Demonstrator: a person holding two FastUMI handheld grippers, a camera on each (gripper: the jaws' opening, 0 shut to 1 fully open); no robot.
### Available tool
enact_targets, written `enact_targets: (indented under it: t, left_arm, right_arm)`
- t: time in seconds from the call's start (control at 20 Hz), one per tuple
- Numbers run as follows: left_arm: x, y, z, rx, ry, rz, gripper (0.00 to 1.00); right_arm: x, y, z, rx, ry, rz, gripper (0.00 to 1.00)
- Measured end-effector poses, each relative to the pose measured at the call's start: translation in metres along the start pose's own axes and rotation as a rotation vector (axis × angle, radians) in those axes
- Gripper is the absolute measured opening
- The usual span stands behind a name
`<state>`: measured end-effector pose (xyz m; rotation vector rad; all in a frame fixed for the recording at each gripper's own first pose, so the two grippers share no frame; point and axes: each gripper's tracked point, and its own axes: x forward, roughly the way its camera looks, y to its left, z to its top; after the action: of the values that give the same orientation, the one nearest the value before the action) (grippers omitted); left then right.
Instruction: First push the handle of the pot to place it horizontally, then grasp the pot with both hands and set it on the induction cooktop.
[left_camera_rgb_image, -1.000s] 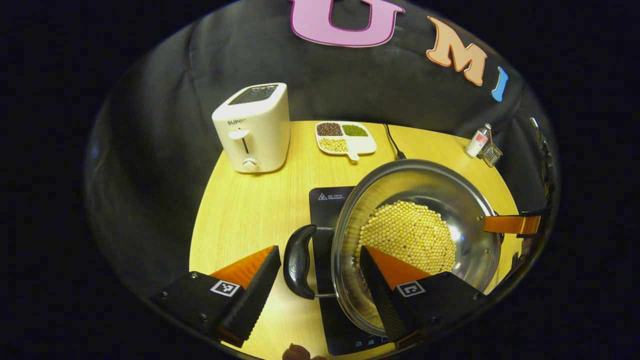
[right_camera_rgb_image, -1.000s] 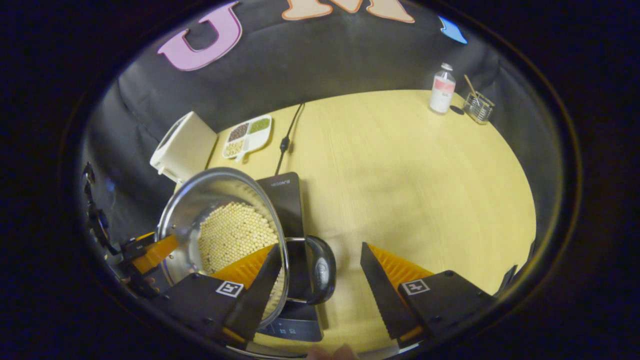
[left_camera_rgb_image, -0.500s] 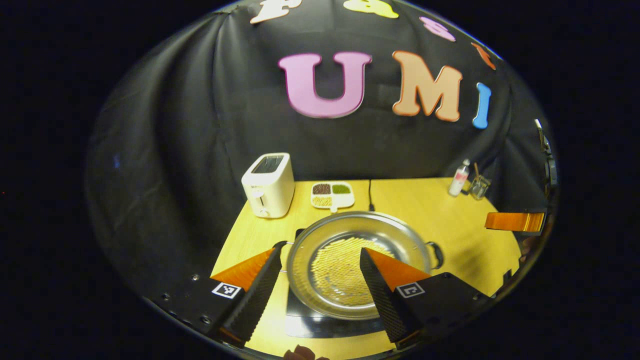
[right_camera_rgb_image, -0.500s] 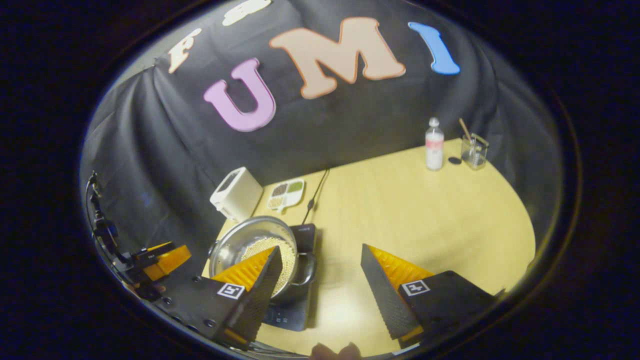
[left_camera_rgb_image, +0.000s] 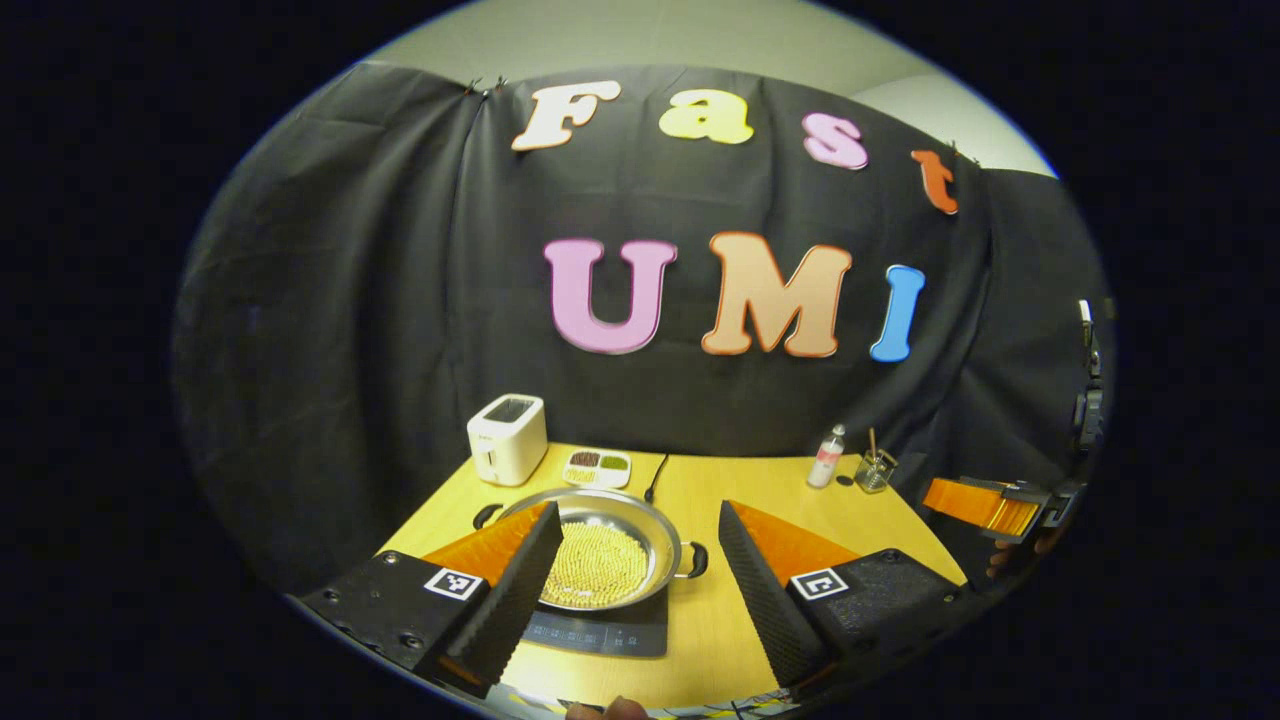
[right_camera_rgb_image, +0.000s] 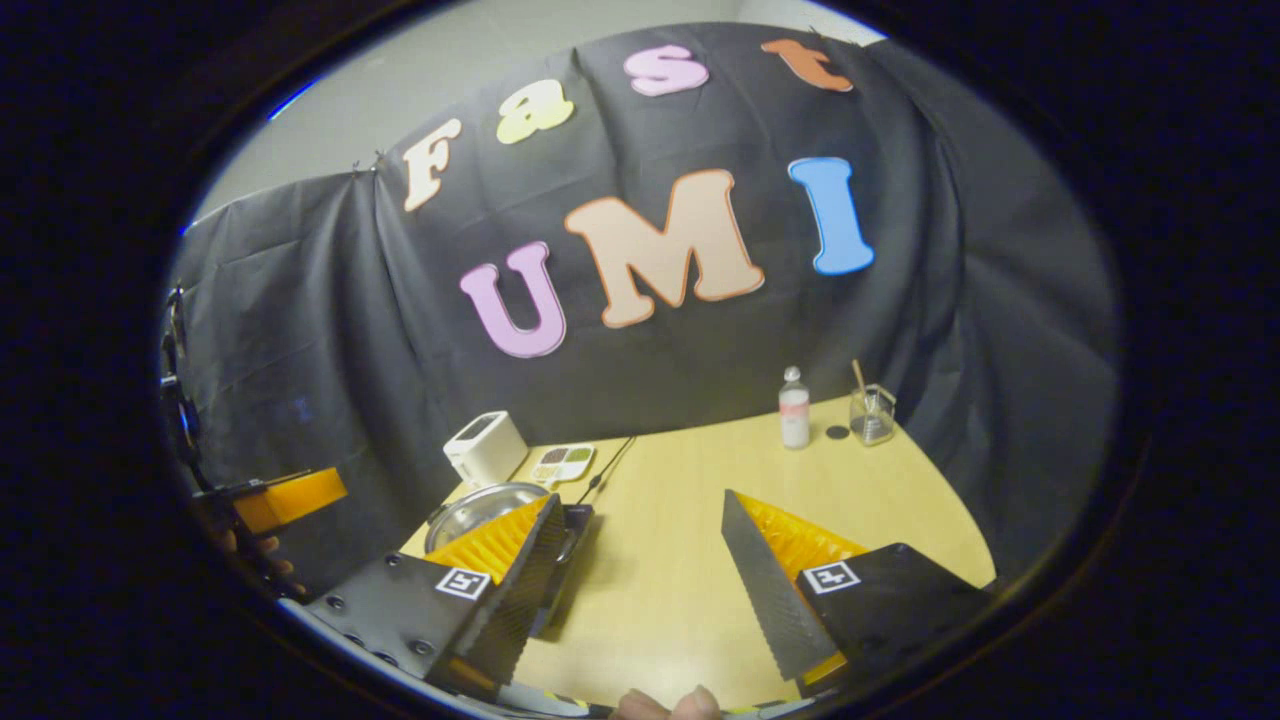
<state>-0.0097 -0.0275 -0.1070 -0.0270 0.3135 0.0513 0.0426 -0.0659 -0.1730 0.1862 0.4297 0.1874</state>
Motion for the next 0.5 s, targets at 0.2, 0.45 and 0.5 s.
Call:
enact_targets:
  t: [0.2, 0.45, 0.5]
  left_arm:
    - [-0.03, -0.035, 0.061, 0.06, -0.179, -0.039, 0.95]
    - [-0.053, -0.048, 0.091, 0.062, -0.271, -0.076, 0.92]
    - [-0.056, -0.049, 0.086, 0.039, -0.267, -0.084, 0.92]
  right_arm:
    - [-0.038, -0.003, 0.047, -0.037, -0.156, -0.009, 0.97]
    - [-0.082, 0.003, 0.093, -0.114, -0.348, -0.048, 0.92]
    - [-0.09, 0.005, 0.099, -0.144, -0.38, -0.053, 0.92]
